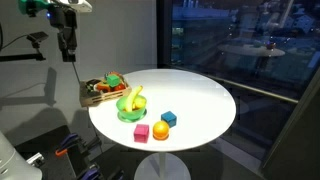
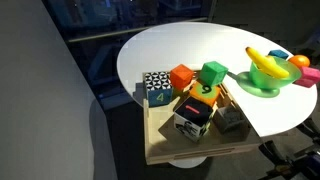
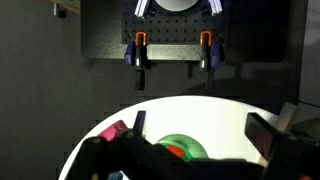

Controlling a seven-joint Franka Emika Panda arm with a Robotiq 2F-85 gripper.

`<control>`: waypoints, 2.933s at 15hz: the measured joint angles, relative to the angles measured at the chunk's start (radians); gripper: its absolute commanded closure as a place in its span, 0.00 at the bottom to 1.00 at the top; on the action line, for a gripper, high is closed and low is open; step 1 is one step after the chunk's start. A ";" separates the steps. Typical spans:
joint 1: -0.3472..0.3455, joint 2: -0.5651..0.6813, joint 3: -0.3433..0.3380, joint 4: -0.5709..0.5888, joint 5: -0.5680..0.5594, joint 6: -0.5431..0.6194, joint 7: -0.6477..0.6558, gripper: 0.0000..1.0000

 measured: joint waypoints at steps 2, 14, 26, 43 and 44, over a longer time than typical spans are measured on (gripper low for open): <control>0.000 0.000 0.000 0.000 0.000 0.000 0.000 0.00; 0.000 0.022 -0.014 -0.003 0.000 0.082 0.000 0.00; 0.000 0.202 -0.059 0.036 0.000 0.326 -0.023 0.00; 0.000 0.448 -0.109 0.160 -0.050 0.438 -0.187 0.00; 0.000 0.448 -0.109 0.160 -0.050 0.438 -0.187 0.00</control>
